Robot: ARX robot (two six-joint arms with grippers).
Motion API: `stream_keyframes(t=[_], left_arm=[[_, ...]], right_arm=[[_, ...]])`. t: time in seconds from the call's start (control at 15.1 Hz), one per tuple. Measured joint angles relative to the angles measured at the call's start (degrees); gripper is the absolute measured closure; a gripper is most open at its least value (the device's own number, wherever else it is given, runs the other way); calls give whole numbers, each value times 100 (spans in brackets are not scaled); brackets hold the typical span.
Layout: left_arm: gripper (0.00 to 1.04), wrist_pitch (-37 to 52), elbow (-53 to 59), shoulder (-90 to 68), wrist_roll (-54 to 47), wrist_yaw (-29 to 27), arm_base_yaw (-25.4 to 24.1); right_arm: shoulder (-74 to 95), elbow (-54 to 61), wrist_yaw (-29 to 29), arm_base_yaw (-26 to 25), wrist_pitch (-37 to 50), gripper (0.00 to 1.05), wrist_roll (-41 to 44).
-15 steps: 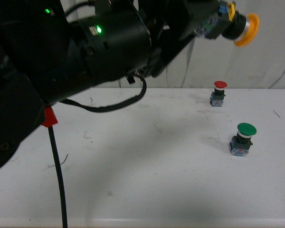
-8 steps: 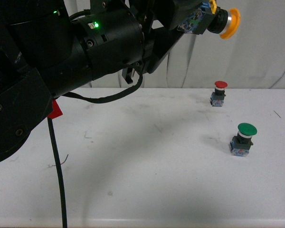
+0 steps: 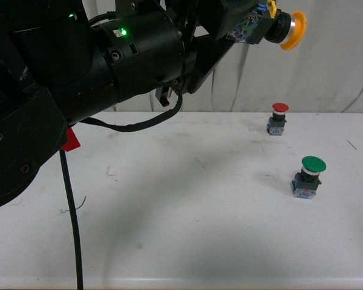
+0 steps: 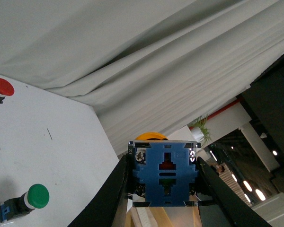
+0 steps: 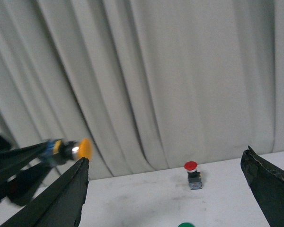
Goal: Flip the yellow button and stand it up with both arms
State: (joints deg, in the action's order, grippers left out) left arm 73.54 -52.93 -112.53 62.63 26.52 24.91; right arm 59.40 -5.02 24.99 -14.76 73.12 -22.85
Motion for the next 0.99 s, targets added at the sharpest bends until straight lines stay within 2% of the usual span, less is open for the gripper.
stream_keyframes(t=[0.13, 0.26, 0.53, 0.66, 0.79, 0.93, 0.99], left_arm=[[71, 0, 31, 31, -17, -20, 0], [72, -4, 162, 175, -87, -20, -20], [72, 2, 203, 297, -160, -17, -44], [72, 0, 201, 297, -157, -17, -46], [72, 0, 192, 297, -160, -17, -24], [72, 0, 190, 297, -160, -13, -9], [72, 2, 184, 297, -160, -15, 2]], right_arm=[[1814, -1561, -649, 319, -149, 6, 109], [2859, -3042, -1196, 723, -1515, 6, 219], [3526, -5396, -1578, 1272, -3866, 6, 737], [4046, -5995, -2000, 1355, -4492, 6, 1193], [4266, -5914, -1845, 1360, -4511, 6, 1196], [4100, -5727, -1038, 1364, -3921, 6, 623], [4063, -5543, -400, 1364, -3414, 6, 92]])
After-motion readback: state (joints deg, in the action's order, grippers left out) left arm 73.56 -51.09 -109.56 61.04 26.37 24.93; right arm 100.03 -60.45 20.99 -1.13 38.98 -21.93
